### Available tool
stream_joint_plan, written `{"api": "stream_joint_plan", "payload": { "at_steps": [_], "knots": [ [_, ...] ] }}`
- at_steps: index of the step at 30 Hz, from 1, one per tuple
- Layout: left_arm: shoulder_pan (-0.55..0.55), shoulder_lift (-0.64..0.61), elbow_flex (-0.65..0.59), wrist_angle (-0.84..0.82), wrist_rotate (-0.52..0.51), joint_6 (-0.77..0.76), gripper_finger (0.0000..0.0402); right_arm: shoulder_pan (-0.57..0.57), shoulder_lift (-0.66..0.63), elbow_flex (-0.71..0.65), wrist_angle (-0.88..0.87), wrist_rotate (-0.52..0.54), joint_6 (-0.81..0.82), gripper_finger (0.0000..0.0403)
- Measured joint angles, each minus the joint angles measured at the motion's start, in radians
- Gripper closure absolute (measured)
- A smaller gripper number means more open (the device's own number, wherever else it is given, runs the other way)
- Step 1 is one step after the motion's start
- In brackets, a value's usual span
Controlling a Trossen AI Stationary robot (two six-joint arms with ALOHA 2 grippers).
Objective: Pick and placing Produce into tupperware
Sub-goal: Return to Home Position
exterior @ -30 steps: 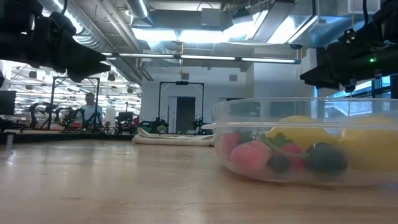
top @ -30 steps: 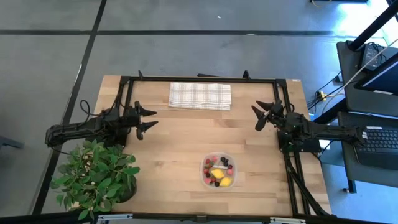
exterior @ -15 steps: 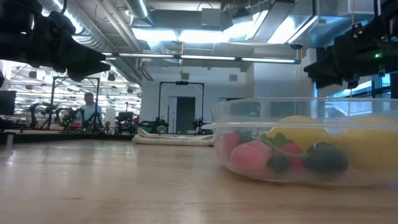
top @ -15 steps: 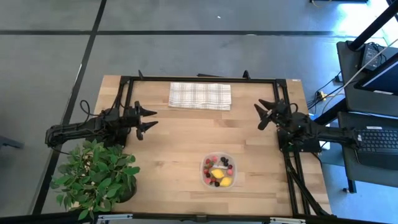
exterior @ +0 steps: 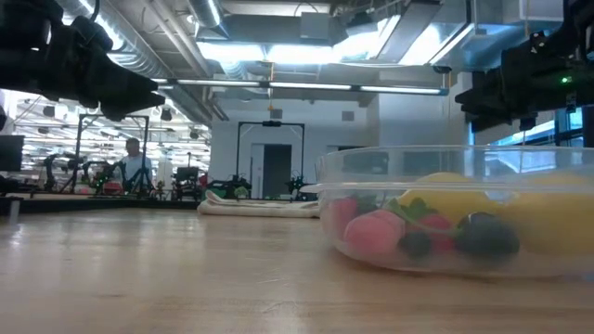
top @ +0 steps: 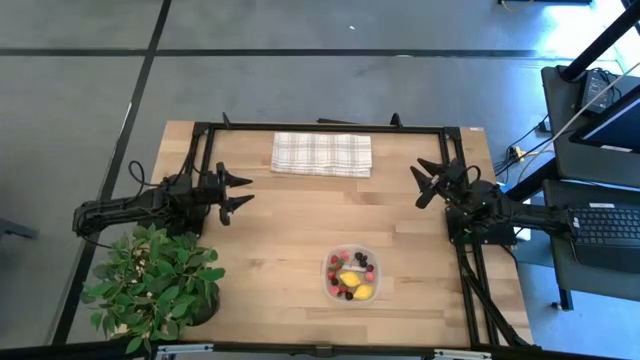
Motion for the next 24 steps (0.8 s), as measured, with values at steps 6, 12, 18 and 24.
{"api": "stream_joint_plan", "payload": {
  "at_steps": [6, 12, 18, 24],
  "knots": [
    [-0.001, 0.000, 0.000, 0.000, 0.000, 0.012, 0.0178, 0.000, 0.002, 0.000, -0.001, 0.000, -0.080, 0.0221],
    [-0.001, 0.000, 0.000, 0.000, -0.006, 0.157, 0.0178, 0.000, 0.003, 0.000, -0.001, 0.000, -0.177, 0.0221],
    [-0.001, 0.000, 0.000, 0.000, -0.008, 0.212, 0.0178, 0.000, 0.003, 0.000, -0.001, 0.000, -0.192, 0.0221],
    [-0.001, 0.000, 0.000, 0.000, -0.008, 0.213, 0.0178, 0.000, 0.003, 0.000, -0.001, 0.000, -0.202, 0.0221]
  ]
}}
